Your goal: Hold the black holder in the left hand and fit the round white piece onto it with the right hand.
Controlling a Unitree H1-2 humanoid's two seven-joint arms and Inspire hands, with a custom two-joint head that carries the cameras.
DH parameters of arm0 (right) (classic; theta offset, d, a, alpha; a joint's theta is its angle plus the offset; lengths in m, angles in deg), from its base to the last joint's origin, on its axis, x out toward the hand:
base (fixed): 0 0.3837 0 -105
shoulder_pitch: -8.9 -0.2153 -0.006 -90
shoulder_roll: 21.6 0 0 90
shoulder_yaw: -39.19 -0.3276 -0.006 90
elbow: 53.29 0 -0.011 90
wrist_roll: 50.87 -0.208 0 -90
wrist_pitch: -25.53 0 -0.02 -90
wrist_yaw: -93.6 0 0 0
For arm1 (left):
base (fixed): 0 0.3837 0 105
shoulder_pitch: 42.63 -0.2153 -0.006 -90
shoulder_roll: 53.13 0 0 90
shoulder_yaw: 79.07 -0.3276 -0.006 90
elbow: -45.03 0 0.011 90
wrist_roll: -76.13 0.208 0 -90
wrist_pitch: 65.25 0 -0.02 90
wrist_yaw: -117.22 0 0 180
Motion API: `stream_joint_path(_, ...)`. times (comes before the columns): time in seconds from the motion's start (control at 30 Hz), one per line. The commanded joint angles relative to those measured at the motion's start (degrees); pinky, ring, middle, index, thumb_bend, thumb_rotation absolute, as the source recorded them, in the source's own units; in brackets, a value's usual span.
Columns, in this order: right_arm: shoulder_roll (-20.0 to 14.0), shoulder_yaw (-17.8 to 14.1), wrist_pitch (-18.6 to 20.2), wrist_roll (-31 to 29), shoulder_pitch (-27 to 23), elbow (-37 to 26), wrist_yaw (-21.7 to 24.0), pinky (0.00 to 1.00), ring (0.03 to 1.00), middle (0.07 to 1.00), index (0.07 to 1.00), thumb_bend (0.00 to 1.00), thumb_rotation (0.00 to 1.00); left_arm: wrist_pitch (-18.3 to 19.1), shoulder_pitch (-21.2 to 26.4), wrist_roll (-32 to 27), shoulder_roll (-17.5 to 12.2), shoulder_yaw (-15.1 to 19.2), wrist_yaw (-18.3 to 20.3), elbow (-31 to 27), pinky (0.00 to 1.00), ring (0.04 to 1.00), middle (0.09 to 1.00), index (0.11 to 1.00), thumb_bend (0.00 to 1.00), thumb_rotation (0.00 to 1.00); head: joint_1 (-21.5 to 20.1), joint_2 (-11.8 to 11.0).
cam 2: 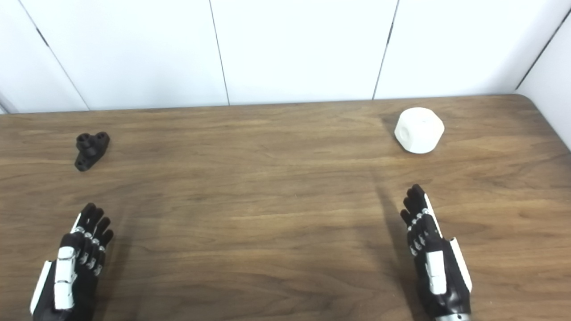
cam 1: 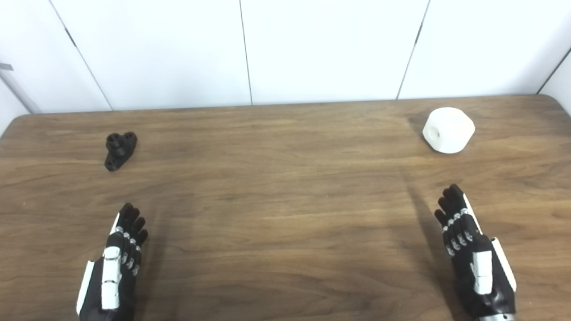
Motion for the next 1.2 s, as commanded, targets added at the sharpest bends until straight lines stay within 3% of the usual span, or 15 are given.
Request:
stream_joint_path(0.0,0.82,0.19,0.25,-0.63,0.50,-0.04,0.36,1.00,1.000,1.000,1.000,0.65,0.97,-1.47,0.27,-0.86,-0.05,0.44,-0.05,-2.18,1.00,1.000,1.000,1.000,0.58,0.93,0.04,0.05)
stream_joint_path(0.4,0.78,-0.11,0.97,-1.21,0.02,-0.51,0.28,1.00,1.000,1.000,1.000,0.64,0.95,-0.67,0.80,-0.41,0.10,0.50,-1.02,-2.47,1.00,1.000,1.000,1.000,0.55,0.94,0.85,2.38)
stream_joint_path(0.7,0.49,-1.18,4.09,-1.55,-0.21,-2.33,-0.28,1.00,1.000,1.000,1.000,0.67,0.96,-0.69,1.12,0.18,0.22,0.07,-1.02,-2.38,1.00,1.000,1.000,1.000,0.55,0.92,2.91,4.55)
stream_joint_path(1.17,0.80,-1.73,4.88,-2.54,-0.06,-2.74,-0.03,1.00,1.000,1.000,1.000,0.67,0.94,-0.78,1.05,-0.29,0.28,0.18,-1.02,-2.27,1.00,1.000,1.000,0.987,0.56,0.89,3.16,4.21)
